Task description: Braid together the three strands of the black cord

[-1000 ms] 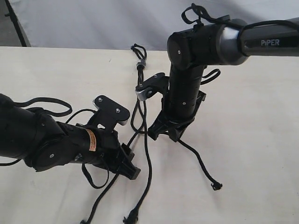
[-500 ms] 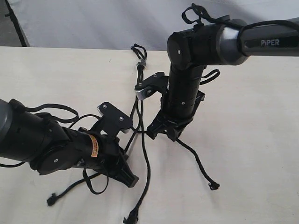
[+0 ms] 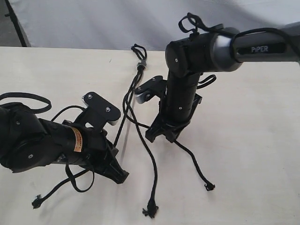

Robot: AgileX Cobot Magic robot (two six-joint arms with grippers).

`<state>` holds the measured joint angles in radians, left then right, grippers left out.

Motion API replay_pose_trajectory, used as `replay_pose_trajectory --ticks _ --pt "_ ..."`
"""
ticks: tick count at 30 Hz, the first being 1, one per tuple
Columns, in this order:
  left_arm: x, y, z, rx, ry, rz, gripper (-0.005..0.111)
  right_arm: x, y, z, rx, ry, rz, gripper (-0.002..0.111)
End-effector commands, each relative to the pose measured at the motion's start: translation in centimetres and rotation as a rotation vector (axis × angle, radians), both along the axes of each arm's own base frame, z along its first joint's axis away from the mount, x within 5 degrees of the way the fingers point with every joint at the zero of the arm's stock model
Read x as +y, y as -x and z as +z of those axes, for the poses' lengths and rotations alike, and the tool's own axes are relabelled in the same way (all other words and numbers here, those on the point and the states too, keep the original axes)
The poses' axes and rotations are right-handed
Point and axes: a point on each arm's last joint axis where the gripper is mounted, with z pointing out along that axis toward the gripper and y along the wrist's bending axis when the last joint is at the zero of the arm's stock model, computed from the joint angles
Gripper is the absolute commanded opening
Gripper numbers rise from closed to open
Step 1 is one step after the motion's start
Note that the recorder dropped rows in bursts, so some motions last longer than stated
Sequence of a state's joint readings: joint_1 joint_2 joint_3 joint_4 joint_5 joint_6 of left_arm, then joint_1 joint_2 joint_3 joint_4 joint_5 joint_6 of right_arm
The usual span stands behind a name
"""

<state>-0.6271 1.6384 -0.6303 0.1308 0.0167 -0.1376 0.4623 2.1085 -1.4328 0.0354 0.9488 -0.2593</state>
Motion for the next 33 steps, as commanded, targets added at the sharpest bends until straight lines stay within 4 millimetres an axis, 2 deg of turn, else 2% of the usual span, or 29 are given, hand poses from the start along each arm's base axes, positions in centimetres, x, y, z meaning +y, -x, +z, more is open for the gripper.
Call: replay_pose_trajectory --ticks 1,3,4,6,8,10,11,13,14,15,17,20,24,26,28,30,33 --pt "0.7 1.1 -0.8 0.091 -0.082 0.000 0.000 -0.5 -0.3 -2.3 0.029 0.052 0.016 0.000" --pt "0.9 1.2 -0.9 0.106 -0.101 -0.004 0.000 -0.5 -0.3 -2.8 0.038 0.058 0.017 0.002" --pt "0.9 1.3 -0.9 0.110 -0.105 -0.003 0.000 -0.5 -0.3 -2.9 0.033 0.059 0.019 0.007" --pt "0.9 1.3 -0.9 0.110 -0.105 -0.003 0.000 -0.5 -0.4 -2.9 0.027 0.056 0.017 0.027" --pt "0.9 1.3 -0.9 0.114 -0.109 -0.003 0.000 -0.4 -0.4 -2.8 0.024 0.055 0.033 0.055" --pt "1.0 1.3 -0.9 0.119 -0.113 -0.002 0.000 -0.4 -0.4 -2.1 0.007 0.046 0.032 0.068" --pt "1.0 1.4 -1.0 0.125 -0.118 -0.002 0.000 -0.3 -0.4 -1.4 -0.005 0.037 0.030 0.071" --pt "1.0 1.4 -1.2 0.130 -0.122 -0.002 0.003 -0.4 -0.4 0.6 -0.053 0.014 0.029 0.072" --pt "1.0 1.4 -1.3 0.134 -0.125 -0.002 0.007 -0.4 -0.3 1.7 -0.077 0.003 0.028 0.072" --pt "1.0 1.4 -1.4 0.137 -0.127 -0.002 0.013 -0.4 -0.2 3.1 -0.113 -0.015 0.028 0.072" --pt "1.0 1.4 -1.6 0.144 -0.132 -0.002 0.031 -0.9 0.0 6.2 -0.186 -0.047 0.019 0.072" --pt "1.0 1.4 -1.7 0.148 -0.134 0.000 0.053 -2.2 0.6 10.5 -0.287 -0.088 -0.005 0.072" --pt "1.2 1.3 -1.7 0.151 -0.135 0.008 0.067 -5.3 1.7 15.5 -0.412 -0.133 -0.075 0.072" --pt "1.4 1.0 -1.7 0.153 -0.134 0.023 0.069 -7.2 2.3 17.0 -0.489 -0.156 -0.123 0.072" --pt "1.5 0.7 -1.4 0.166 -0.132 0.052 0.069 -9.3 3.4 17.7 -0.563 -0.180 -0.186 0.072" --pt "1.4 0.3 -0.7 0.170 -0.116 0.082 0.069 -11.4 4.5 17.6 -0.641 -0.195 -0.252 0.072" --pt "0.4 -0.2 1.0 0.170 -0.069 0.117 0.069 -14.0 5.9 16.3 -0.748 -0.219 -0.353 0.072"
